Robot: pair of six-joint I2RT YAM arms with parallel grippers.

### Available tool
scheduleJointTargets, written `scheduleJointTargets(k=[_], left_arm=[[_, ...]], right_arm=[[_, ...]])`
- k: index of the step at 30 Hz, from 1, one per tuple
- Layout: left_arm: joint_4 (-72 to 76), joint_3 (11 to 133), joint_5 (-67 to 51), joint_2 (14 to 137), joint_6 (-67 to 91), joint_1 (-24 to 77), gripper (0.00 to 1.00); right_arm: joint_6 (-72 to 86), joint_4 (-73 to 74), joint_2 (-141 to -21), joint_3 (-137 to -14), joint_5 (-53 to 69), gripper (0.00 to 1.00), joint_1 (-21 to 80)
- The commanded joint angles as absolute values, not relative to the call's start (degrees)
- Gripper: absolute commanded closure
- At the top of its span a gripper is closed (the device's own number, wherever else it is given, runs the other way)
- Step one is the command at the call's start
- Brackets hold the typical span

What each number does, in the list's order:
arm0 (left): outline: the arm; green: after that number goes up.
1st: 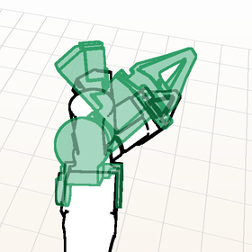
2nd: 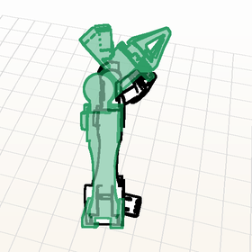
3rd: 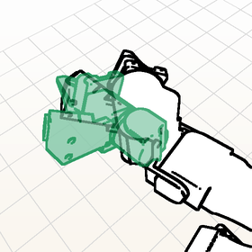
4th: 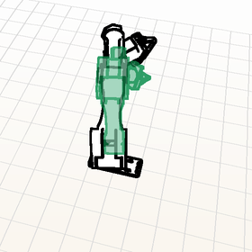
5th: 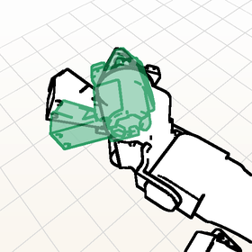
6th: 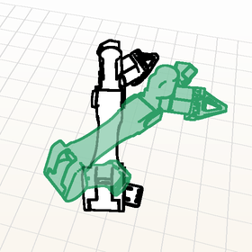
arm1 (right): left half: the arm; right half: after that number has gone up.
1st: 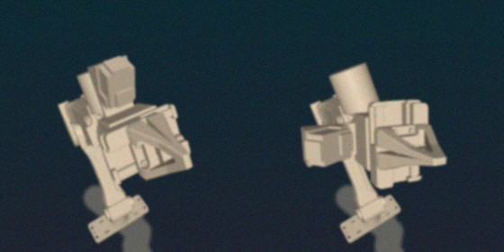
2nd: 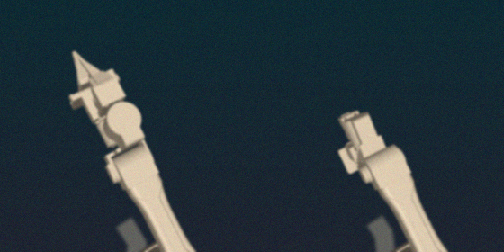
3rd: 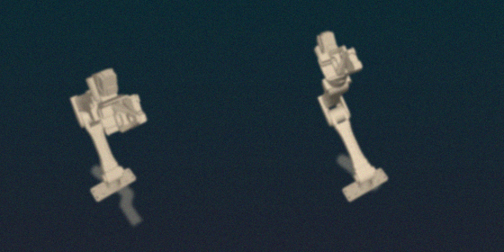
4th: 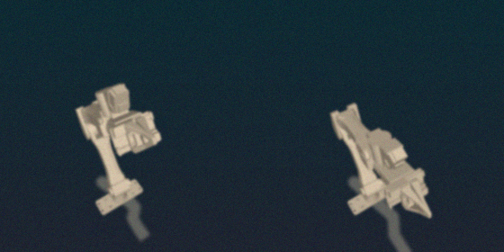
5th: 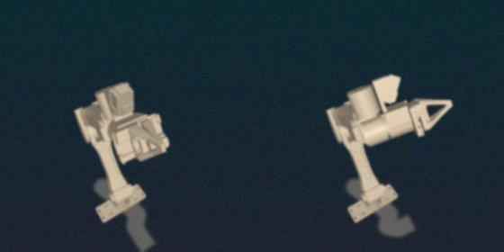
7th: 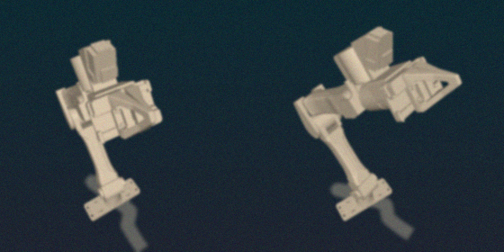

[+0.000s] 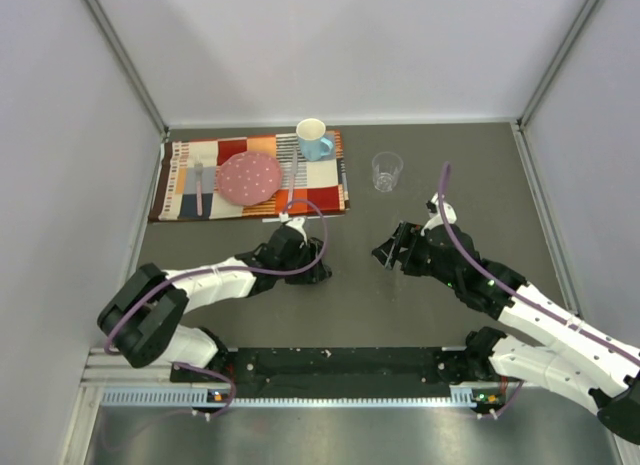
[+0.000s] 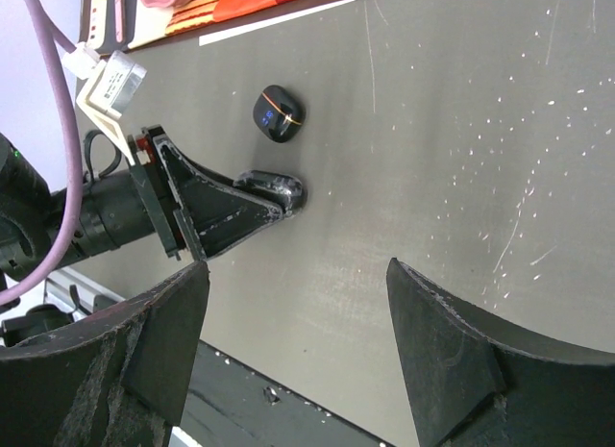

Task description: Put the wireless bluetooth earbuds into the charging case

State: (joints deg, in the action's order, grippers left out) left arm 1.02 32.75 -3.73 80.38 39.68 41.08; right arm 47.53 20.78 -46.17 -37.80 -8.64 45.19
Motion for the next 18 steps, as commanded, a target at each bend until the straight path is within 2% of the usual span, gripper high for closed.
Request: scheduleJointTargets(k=[1, 4, 5, 7, 18], left_arm=[[-1.2, 34.7, -1.4, 78.7, 37.9, 41.2, 0.4], [-3.3, 36.4, -1.1, 79.5, 37.1, 41.3, 0.39], [-4.3, 36.7, -0.8, 79.5, 37.1, 41.3, 0.33], [-5.0, 36.7, -0.5, 78.6, 37.4, 41.4, 0.02], [-11.9, 35.3, 4.8, 66.1, 36.9, 41.5, 0.01]], right_arm=[[45.8, 19.1, -46.0, -38.1, -9.1, 0.25, 44.9], [45.6, 19.1, -45.6, -38.1, -9.8, 0.25, 44.9], [45.3, 19.1, -45.9, -38.1, -9.8, 0.25, 44.8], [44.4, 19.1, -46.1, -38.5, -9.8, 0.25, 44.9], [43.3, 19.5, -46.0, -39.6, -10.5, 0.24, 44.9]])
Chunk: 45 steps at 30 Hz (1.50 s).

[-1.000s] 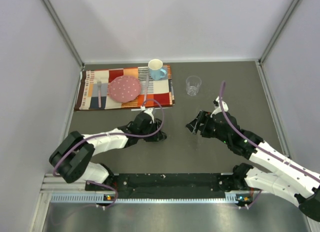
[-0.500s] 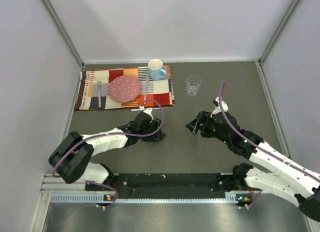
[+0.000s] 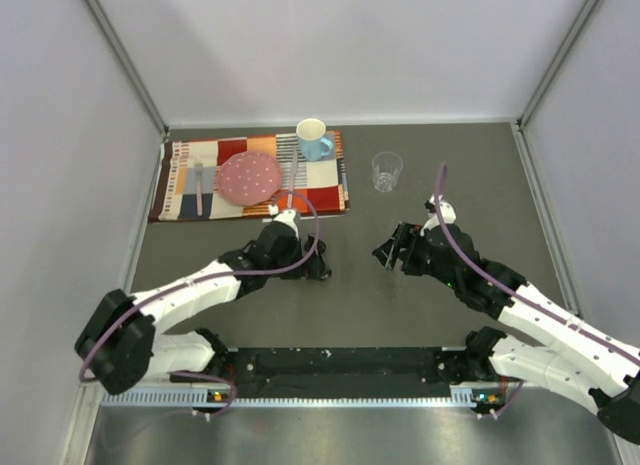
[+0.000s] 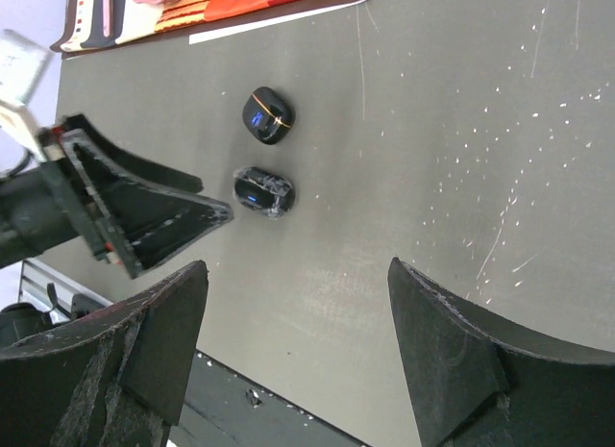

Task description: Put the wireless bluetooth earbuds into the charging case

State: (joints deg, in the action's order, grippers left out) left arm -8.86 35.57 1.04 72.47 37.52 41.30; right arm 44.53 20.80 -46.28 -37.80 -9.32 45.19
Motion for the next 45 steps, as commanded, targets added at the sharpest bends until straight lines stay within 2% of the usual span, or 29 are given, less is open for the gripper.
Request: scheduleJointTargets(k=[1, 10, 14, 18, 21, 22, 24, 30, 35, 41, 45], left_arm=[[-12.6, 35.2, 6.2, 63.3, 36.9, 41.4, 0.01], [-13.1, 34.2, 15.0, 48.6, 30.4, 41.5, 0.01], [-13.6, 35.3, 18.7, 45.1, 28.8, 41.2, 0.02], [-11.9, 36.0, 19.9, 43.1, 23.6, 40.7, 0.01], [-11.3, 36.7, 14.8, 43.5, 21.8, 35.2, 0.01], [-11.0, 37.0, 12.7, 43.7, 21.7, 32.7, 0.01], [-10.1, 37.4, 5.7, 43.3, 21.7, 25.4, 0.01], [-10.5, 38.4, 9.0, 41.8, 17.6, 22.1, 0.01], [-16.5, 40.0, 14.8, 44.7, 22.6, 22.1, 0.01], [-15.8, 38.9, 13.6, 44.8, 24.0, 22.1, 0.01], [-15.1, 38.2, 14.4, 43.1, 23.8, 22.1, 0.01]], right_arm=[[43.3, 19.7, -45.4, -39.6, -10.7, 0.24, 44.8], [40.8, 21.1, -44.1, -39.1, -13.5, 0.22, 44.1], [34.6, 21.2, -44.3, -39.9, -13.0, 0.1, 43.8], [27.3, 24.5, -43.9, -41.1, -19.8, 0.06, 43.4], [26.6, 25.4, -43.3, -41.3, -13.4, 0.01, 36.8], [27.2, 25.5, -43.4, -40.9, -10.3, 0.01, 30.9], [28.6, 25.5, -43.5, -40.4, -2.9, 0.01, 26.0], [29.0, 25.4, -43.0, -38.6, -3.3, 0.01, 17.1], [28.8, 24.5, -42.0, -36.7, -9.7, 0.01, 15.8], [27.2, 16.9, -37.2, -32.7, -13.2, 0.01, 15.8], [26.5, 15.2, -39.1, -31.7, -15.6, 0.01, 15.8]])
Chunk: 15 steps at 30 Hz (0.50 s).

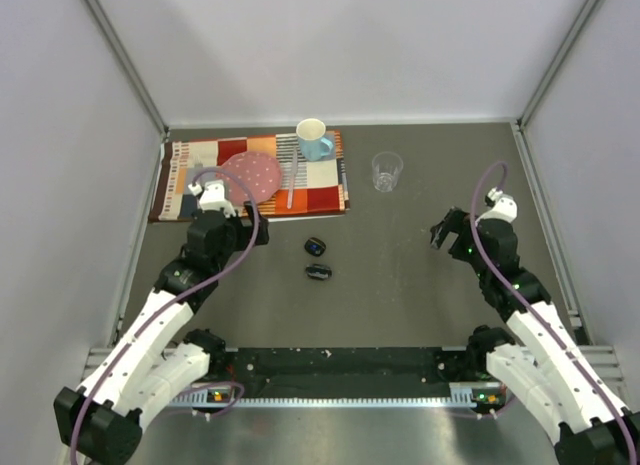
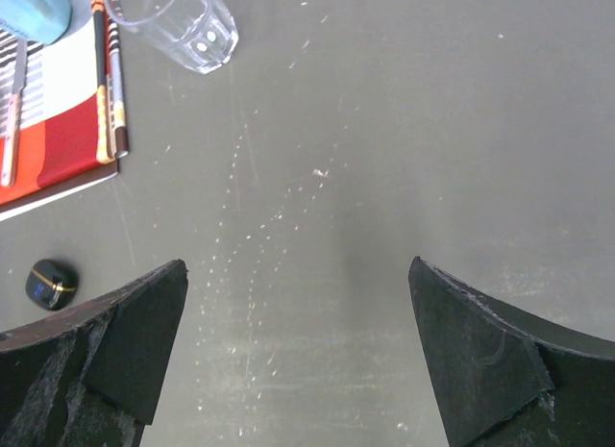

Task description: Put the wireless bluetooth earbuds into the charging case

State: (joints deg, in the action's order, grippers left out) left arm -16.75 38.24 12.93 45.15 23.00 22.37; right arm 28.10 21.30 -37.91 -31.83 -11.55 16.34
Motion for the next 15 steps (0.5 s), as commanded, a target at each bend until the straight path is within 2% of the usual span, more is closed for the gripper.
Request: scheduleJointTargets(k=[1, 7, 10, 15], left_arm=[[-14.9, 38.1, 14.8, 42.5, 23.8, 22.1, 0.01], [-10.2, 34.8, 14.7, 36.3, 22.2, 22.1, 0.01], [-7.1, 32.2, 15.4, 32.6, 22.1, 22.1, 0.01], [-3.0, 28.9, 16.2, 29.0, 21.5, 22.1, 0.01]], right_arm=[[25.8, 15.2, -39.6, -31.8, -15.8, 0.01, 15.7], [25.6, 13.5, -42.6, -31.1, -19.0, 0.01, 15.8], [30.1, 13.2, -43.9, -30.2, -26.0, 0.01, 15.8], [22.3, 9.6, -43.8, -28.6, -24.0, 0.01, 15.8]])
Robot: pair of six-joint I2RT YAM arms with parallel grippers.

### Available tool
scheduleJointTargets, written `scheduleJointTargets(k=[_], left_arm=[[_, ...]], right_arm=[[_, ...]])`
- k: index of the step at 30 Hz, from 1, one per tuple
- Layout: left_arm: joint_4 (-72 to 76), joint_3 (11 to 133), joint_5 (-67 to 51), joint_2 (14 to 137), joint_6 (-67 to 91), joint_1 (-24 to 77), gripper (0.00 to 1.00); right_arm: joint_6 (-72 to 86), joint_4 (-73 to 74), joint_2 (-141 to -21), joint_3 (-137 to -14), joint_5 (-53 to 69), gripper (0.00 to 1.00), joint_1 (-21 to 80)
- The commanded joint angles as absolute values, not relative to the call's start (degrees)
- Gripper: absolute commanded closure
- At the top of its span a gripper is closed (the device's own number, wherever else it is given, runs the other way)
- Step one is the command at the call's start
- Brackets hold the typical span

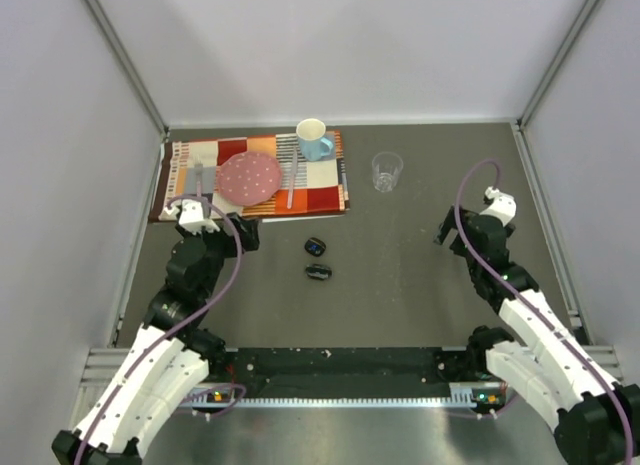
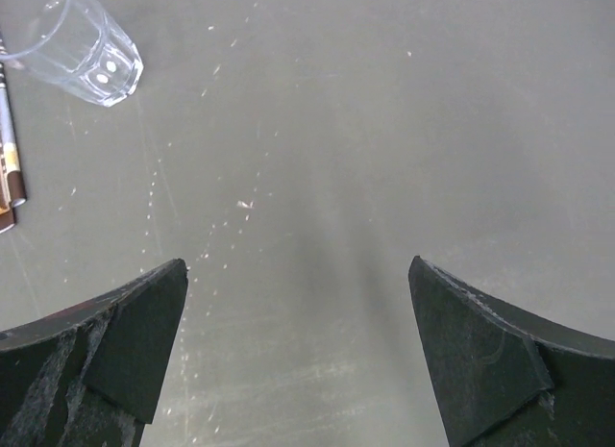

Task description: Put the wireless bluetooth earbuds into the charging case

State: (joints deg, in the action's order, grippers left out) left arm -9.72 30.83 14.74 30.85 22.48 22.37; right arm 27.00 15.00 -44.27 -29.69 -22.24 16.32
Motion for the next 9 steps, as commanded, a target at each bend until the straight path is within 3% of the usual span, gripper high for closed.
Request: scheduleJointTargets(k=[1, 9], left_arm=[[-2.3, 28.7, 16.3, 29.0, 21.4, 22.1, 0.01], [-2.5, 29.6, 21.3, 33.4, 23.0, 22.1, 0.01]], right_arm=[[19.6, 8.6, -43.4, -28.0, -22.6, 0.01, 15.8], [11.0, -11.3, -37.4, -15.4, -21.4, 0.01, 15.7]])
